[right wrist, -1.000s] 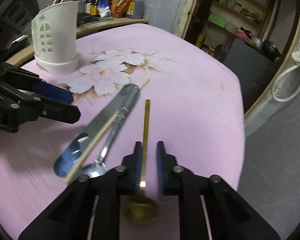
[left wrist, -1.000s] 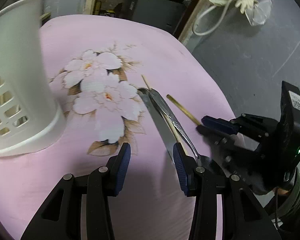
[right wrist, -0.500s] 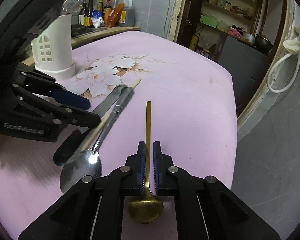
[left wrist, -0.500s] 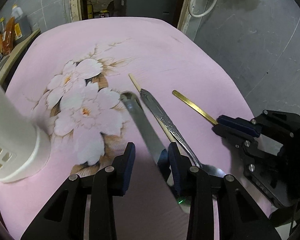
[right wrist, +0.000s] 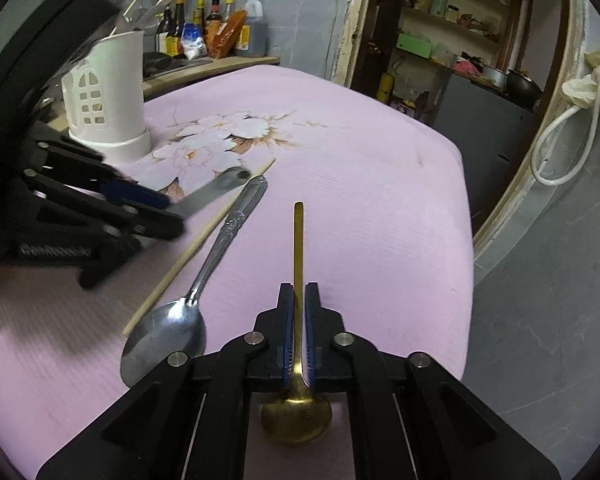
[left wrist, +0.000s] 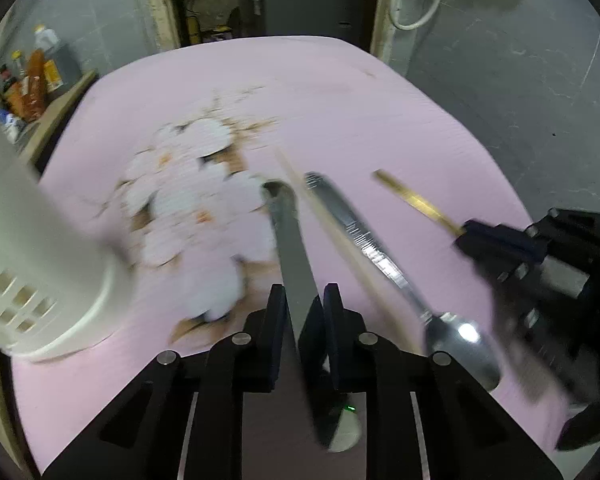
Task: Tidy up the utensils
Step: 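Grasp the gold spoon with the right gripper while the left grasps the knife, then lift the gold spoon and the knife and carry both toward the caddy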
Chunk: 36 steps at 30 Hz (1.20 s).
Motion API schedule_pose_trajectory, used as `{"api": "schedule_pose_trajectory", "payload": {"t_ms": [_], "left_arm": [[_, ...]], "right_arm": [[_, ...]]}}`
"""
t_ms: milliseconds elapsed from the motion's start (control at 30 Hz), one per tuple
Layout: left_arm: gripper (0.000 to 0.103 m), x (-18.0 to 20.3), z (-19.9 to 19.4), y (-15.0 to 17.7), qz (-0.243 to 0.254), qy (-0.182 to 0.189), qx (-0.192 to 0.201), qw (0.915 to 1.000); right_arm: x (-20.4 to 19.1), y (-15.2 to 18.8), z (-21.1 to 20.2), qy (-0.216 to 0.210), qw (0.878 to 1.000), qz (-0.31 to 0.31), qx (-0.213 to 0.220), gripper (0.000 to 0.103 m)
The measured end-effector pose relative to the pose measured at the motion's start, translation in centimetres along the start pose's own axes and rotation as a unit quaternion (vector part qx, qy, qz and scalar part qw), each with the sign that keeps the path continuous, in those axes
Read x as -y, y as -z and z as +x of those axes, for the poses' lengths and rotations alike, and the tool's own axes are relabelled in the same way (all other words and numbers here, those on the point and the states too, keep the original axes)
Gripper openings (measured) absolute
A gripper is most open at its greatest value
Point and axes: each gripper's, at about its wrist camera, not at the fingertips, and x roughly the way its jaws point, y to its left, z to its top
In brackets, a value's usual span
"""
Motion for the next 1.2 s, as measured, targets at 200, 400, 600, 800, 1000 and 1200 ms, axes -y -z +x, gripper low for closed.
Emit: {"api": "schedule_pose_trajectory", "payload": {"t_ms": [200, 400, 600, 800, 1000, 1200], "left_arm": [[0.014, -2.9, -2.3, 2.7, -0.027, 0.001, 0.019, 0.9994], [0.015, -3.0, -3.7, 4.1, -0.028, 0.005, 0.024, 0.9993], [0.028, -1.6, -2.7, 3.1, 0.035, -0.047, -0.008, 0.9983], [0.038, -1.5, -1.9, 2.2, 0.081, -0.058, -0.044, 0.9941], [0.014, -1.6, -1.8, 2.2, 0.075, -0.038, -0.045, 0.9954], [0.014, -2.0, -2.9, 3.8, 0.044, -0.031, 0.026, 0.9982]], "right_arm": [[0.5, 0.5, -0.5, 0.007, 1.000, 0.025, 0.011, 0.000], [0.9, -0.8, 0.5, -0.029, 0.999, 0.030, -0.020, 0.004], [-0.3, -3.0, 2.7, -0.045, 0.997, -0.012, -0.055, 0.008], [-0.5, -3.5, 3.1, -0.056, 0.994, -0.044, -0.083, 0.008], [-1.0, -3.7, 3.2, -0.049, 0.992, -0.061, -0.099, 0.005], [-0.5, -2.7, 1.8, -0.039, 0.998, -0.027, -0.041, 0.003]]}}
